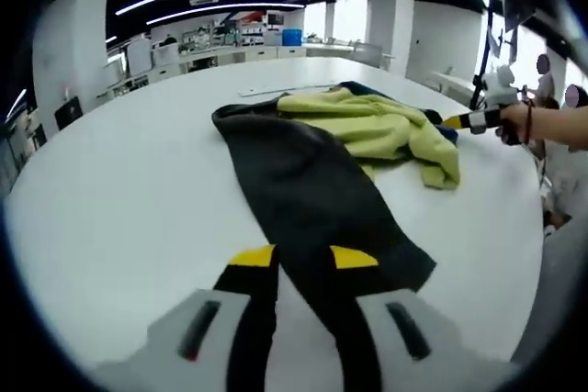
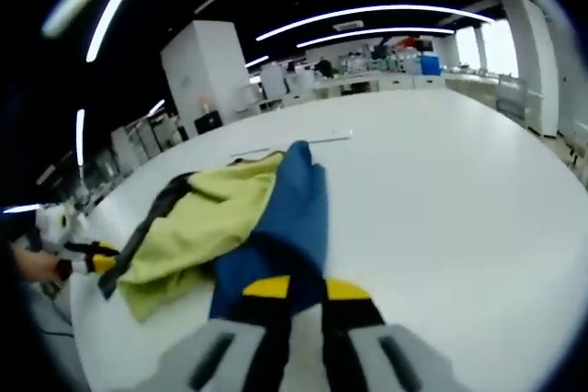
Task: Fold the garment on the visible template until the final outline fits inside the template.
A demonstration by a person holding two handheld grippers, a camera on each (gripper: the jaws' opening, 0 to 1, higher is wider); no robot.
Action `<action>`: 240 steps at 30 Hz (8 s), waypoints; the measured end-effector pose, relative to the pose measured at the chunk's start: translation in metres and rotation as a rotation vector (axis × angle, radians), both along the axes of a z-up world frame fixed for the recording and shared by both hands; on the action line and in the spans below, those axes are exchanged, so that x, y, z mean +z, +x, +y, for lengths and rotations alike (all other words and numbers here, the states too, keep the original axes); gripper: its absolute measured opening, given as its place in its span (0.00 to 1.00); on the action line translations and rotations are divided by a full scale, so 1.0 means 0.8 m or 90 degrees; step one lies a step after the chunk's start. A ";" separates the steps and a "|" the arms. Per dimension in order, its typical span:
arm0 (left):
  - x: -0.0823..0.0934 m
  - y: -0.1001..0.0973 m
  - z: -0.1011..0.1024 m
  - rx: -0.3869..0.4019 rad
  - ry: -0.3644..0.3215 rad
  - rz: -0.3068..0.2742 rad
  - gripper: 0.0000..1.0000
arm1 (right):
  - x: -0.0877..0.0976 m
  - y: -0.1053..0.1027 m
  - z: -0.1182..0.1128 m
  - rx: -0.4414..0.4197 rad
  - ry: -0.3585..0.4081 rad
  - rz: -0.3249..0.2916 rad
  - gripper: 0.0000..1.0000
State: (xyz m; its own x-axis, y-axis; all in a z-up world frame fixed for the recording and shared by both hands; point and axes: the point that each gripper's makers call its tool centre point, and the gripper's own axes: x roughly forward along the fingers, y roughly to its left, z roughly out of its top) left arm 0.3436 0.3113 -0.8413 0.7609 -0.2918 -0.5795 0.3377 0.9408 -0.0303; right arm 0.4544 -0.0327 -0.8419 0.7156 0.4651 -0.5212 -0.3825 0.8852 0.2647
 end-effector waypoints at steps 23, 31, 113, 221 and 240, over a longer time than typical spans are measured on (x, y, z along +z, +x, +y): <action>0.028 0.014 0.055 0.083 -0.036 -0.004 0.00 | 0.035 0.006 -0.005 -0.008 0.042 -0.038 0.00; 0.049 0.014 0.096 0.141 -0.050 -0.018 0.00 | 0.059 0.012 -0.005 -0.008 0.037 -0.056 0.00; 0.110 -0.019 0.092 0.072 -0.074 -0.118 0.81 | 0.056 -0.035 0.101 0.134 -0.005 0.005 0.57; 0.113 -0.060 0.063 0.031 -0.059 -0.089 0.83 | 0.036 -0.040 -0.235 -0.357 -0.069 0.043 0.00; 0.116 -0.063 0.066 0.041 -0.063 -0.092 0.81 | 0.038 -0.049 -0.239 -0.352 -0.125 0.048 0.38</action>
State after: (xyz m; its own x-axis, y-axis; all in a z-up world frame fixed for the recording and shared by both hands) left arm 0.2935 0.3642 -0.7488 0.8530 -0.2904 -0.4336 0.2851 0.9552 -0.0789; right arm 0.4156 -0.2238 -0.8113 0.7821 -0.0769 -0.6184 0.1628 0.9831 0.0836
